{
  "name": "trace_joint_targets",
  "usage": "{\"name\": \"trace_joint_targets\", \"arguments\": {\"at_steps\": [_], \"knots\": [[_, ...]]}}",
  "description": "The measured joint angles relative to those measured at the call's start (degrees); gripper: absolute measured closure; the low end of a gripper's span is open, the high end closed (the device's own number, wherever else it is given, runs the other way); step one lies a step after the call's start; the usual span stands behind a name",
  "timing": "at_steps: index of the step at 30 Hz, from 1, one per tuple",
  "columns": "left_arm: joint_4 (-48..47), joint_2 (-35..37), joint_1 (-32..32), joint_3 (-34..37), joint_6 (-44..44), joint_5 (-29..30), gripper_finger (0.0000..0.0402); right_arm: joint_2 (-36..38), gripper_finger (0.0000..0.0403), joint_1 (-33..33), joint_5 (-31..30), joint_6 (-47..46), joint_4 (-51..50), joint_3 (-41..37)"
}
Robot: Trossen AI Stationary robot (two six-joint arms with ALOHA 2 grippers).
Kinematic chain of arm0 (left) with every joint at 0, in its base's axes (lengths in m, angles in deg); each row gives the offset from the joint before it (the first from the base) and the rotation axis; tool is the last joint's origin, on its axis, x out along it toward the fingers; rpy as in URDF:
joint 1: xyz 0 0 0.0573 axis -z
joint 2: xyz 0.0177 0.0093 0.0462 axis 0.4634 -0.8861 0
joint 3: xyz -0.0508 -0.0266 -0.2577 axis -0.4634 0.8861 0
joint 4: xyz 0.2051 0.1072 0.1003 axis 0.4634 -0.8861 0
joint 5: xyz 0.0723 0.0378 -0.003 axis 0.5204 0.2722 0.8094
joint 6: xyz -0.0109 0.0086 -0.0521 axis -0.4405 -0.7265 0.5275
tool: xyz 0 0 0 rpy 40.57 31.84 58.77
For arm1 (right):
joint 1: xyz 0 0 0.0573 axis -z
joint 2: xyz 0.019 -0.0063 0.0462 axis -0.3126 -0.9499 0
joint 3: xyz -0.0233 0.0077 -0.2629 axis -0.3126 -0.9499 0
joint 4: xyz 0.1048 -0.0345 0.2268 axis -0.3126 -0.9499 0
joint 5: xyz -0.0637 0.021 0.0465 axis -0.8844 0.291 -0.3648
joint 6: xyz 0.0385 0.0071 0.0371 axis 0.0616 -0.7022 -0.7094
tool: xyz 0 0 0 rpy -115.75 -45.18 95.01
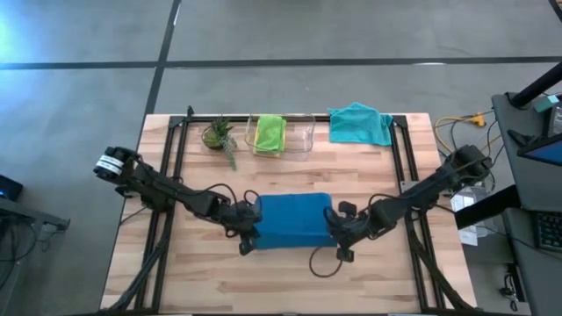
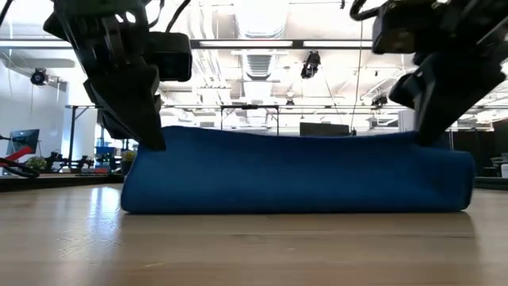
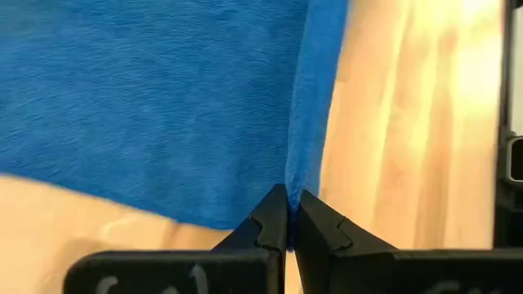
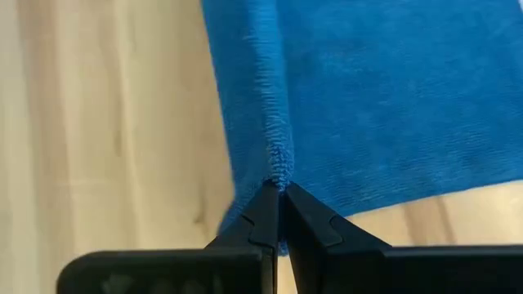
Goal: Fold microfiber towels
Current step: Fold the bottom blue towel
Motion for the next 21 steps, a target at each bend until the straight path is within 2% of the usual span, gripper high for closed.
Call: {"name": "trace_joint_targets", "arguments": {"at_steps": [21], "knots": [[-3.39,1.91,-7.75,0.15,-7.25,2.05,0.0402,0.59,0.0394,13.20,4.96,12.68,-0.01,-0.33]]}}
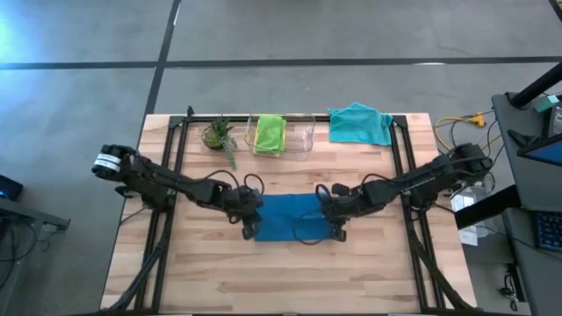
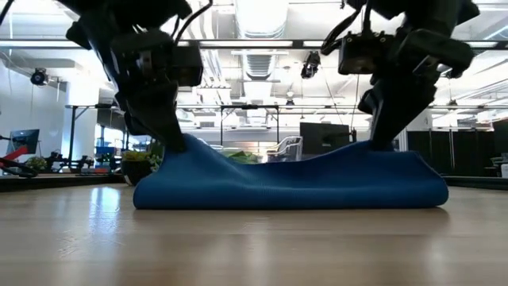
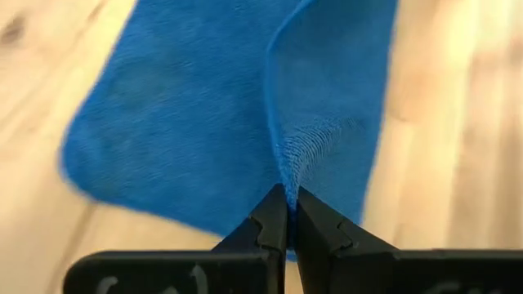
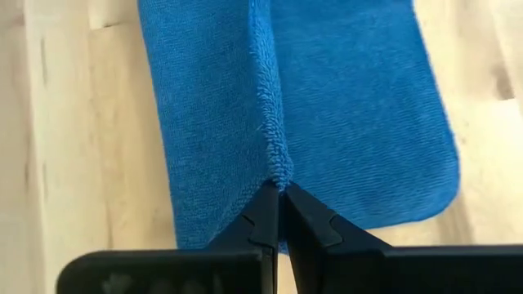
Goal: Fold microfiber towels
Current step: Fold the bottom blue towel
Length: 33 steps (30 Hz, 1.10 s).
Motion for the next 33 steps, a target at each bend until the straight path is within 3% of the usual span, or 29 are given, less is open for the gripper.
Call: {"name": "trace_joint_targets", "arguments": {"at_steps": [6,27,33], "knots": [[-4.61,0.11,-2.22,0.00,-1.39,1.02,0.0402,0.02,0.0394,3.29,0.18,2.63,-0.04,0.00],[-4.36,1.10,-10.74,0.20,-7.88,2.28,0.0402,0.02,0.0394,11.95,0.82,8.47,-0.26,0.00],[-4.43,1.03,-11.59,0.57,-12.03,2.25,0.0394,0.02,0.0375,13.40,0.81,8.72,-2.77,0.00]]}}
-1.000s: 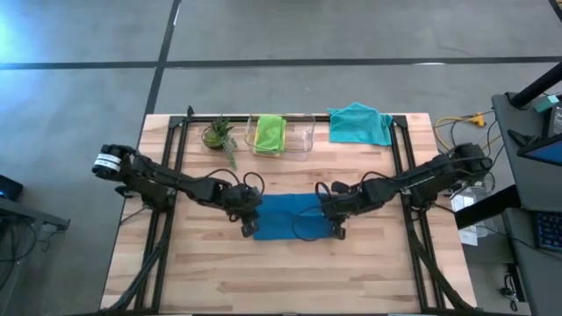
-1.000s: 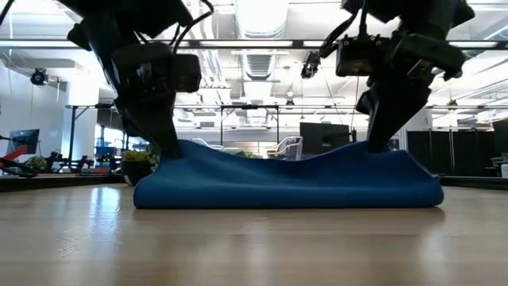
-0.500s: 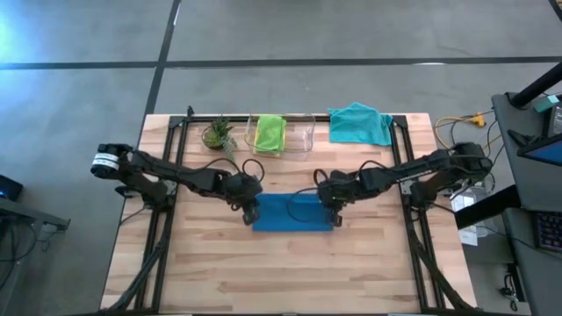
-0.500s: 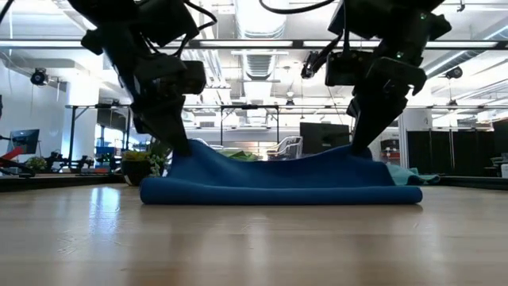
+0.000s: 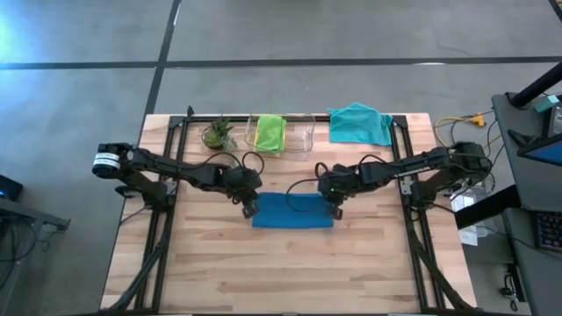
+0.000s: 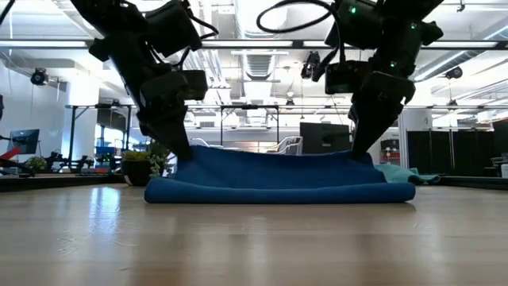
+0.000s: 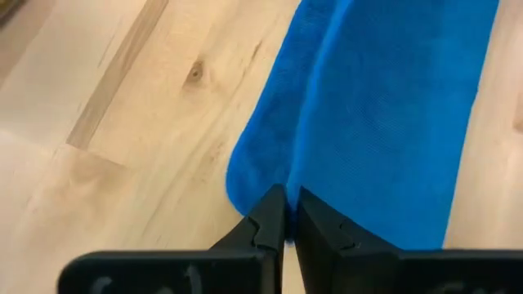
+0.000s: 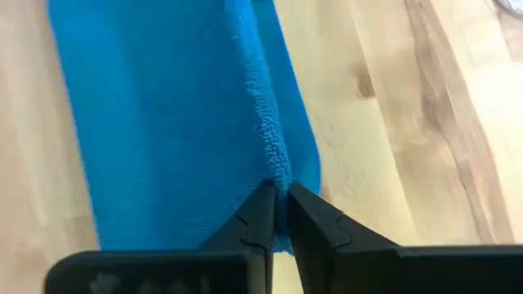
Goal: Fold microfiber towels
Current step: Fold the bottom blue towel
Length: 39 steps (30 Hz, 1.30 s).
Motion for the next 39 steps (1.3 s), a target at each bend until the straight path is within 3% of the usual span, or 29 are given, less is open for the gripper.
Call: {"name": "trace_joint_targets", "arguments": {"at_steps": [11,14,18,23,28,33,35,39], "knots": [[-3.87,0.63,-3.26,0.05,-2.29,0.46,0.0254,1.51,0.0274,3.15,-2.97,-0.53,-4.38,0.00],[-0.95,0.72,-3.35,0.01,-0.89,-3.46,0.0227,3.12,0.0253,3.00,2.66,-3.99,-0.81,-0.35],[3.44,-1.59,-3.07,0.15,-1.32,-7.37,0.0220,3.74,0.0242,-0.70,12.80,-11.45,10.71,-3.07],[4.34,-6.14,-3.62,-0.71,-1.12,-5.24,0.0244,3.34,0.0249,-7.86,9.51,-22.54,18.46,-5.96],[5.91,-10.84,-3.62,-1.32,-1.78,-3.00,0.0307,3.41,0.0266,-13.99,2.91,-28.60,19.06,-5.91],[5.43,-14.87,-2.16,-1.87,0.73,-10.21,0.0387,3.78,0.0273,-17.76,2.71,-32.02,19.19,-5.49],[4.48,-15.08,-0.50,-1.75,3.67,-14.08,0.0395,3.95,0.0273,-18.97,2.72,-32.69,19.08,-5.46],[4.24,-14.27,5.14,-1.67,11.30,-14.34,0.0392,4.11,0.0273,-20.66,2.71,-32.64,19.15,-5.46]]}}
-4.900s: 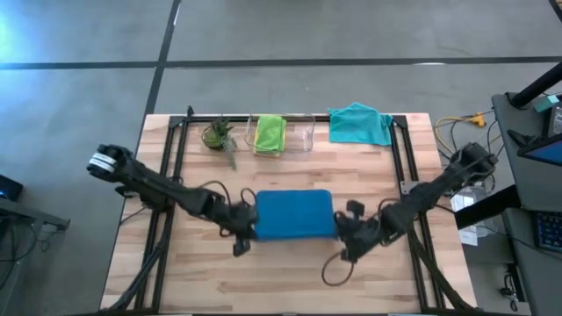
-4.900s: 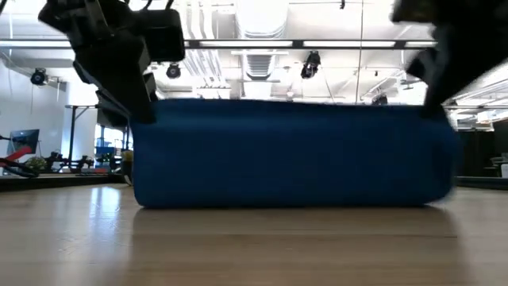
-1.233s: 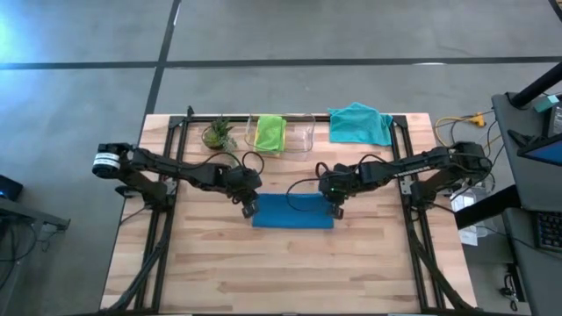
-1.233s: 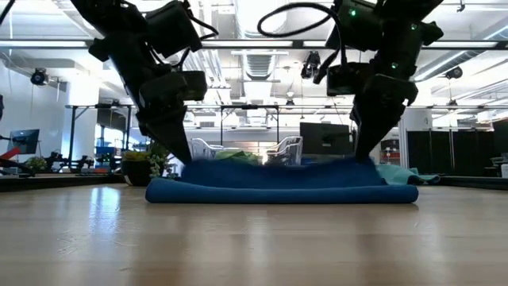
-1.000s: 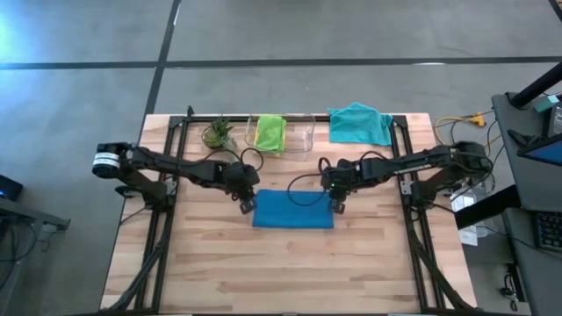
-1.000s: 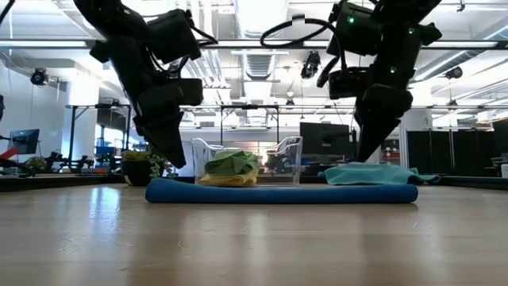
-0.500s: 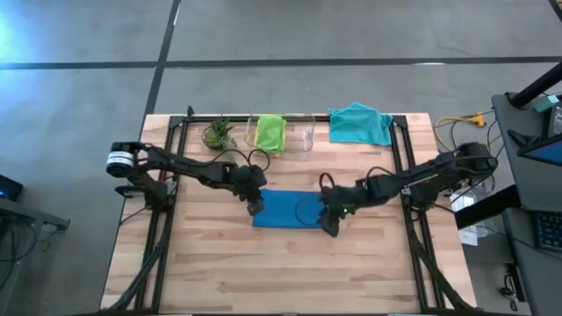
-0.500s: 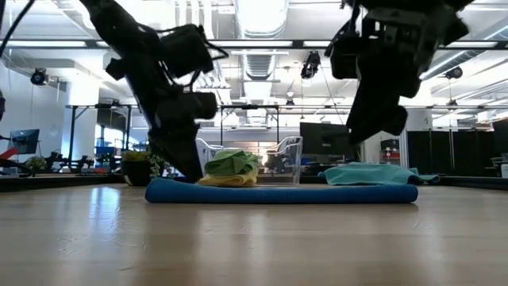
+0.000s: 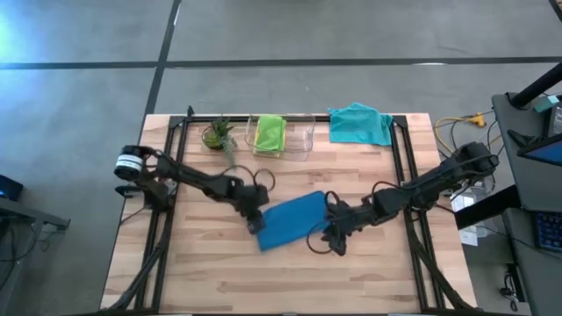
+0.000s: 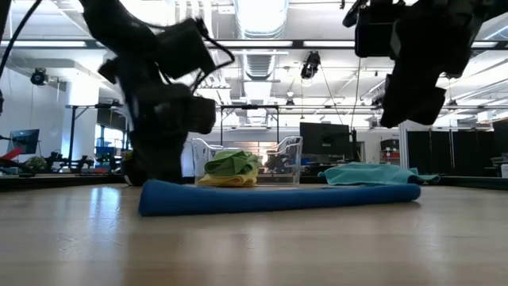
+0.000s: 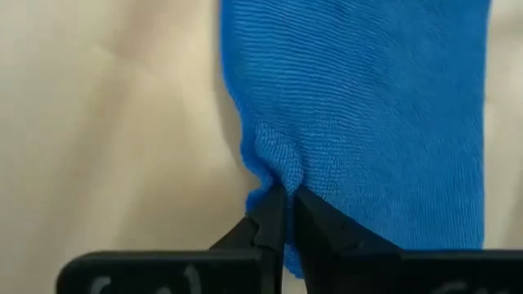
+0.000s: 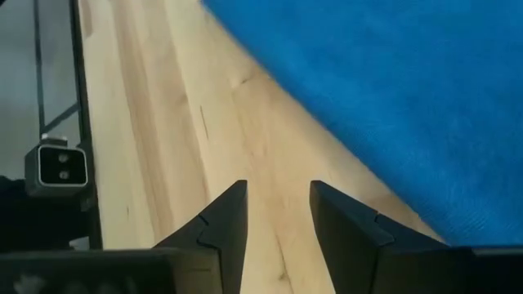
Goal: Fold microfiber towels
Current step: Fold the bottom blue towel
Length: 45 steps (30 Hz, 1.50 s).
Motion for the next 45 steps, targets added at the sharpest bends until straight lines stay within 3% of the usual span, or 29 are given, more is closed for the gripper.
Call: {"name": "trace_joint_targets", "arguments": {"at_steps": [9,15,18,21,28,33,36,42,45], "knots": [[8.94,-2.13,14.77,-2.71,22.71,2.80,0.0400,0.04,0.0274,-2.59,-0.04,6.74,-0.04,0.00],[10.46,-9.70,20.78,-11.86,34.10,0.68,0.0400,0.04,0.0275,-5.14,-0.07,9.24,-0.05,0.00],[9.65,-13.47,21.94,-17.60,32.79,-3.13,0.0400,0.07,0.0276,-7.37,-0.04,9.28,0.20,0.00],[4.57,-13.18,22.11,-20.76,30.38,-3.30,0.0400,0.07,0.0277,-10.77,-0.09,9.29,3.32,0.00],[-2.26,-2.97,20.66,-20.17,22.01,4.36,0.0401,-1.23,0.0278,-19.00,-6.43,15.17,21.01,0.00],[-12.19,2.94,20.22,-19.33,15.77,10.20,0.0401,-9.29,0.0274,-20.28,-4.08,27.80,38.64,1.94],[-13.50,4.41,20.25,-18.41,14.55,9.97,0.0401,-14.59,0.0274,-19.45,-7.91,27.21,35.31,7.12],[-11.21,4.29,20.97,-13.76,14.50,9.28,0.0401,-22.84,0.0280,-15.51,-25.56,23.53,12.51,19.87],[-11.57,4.19,20.96,-10.67,14.49,9.12,0.0401,-26.61,0.0280,-11.67,-26.20,20.21,2.15,25.23]]}}
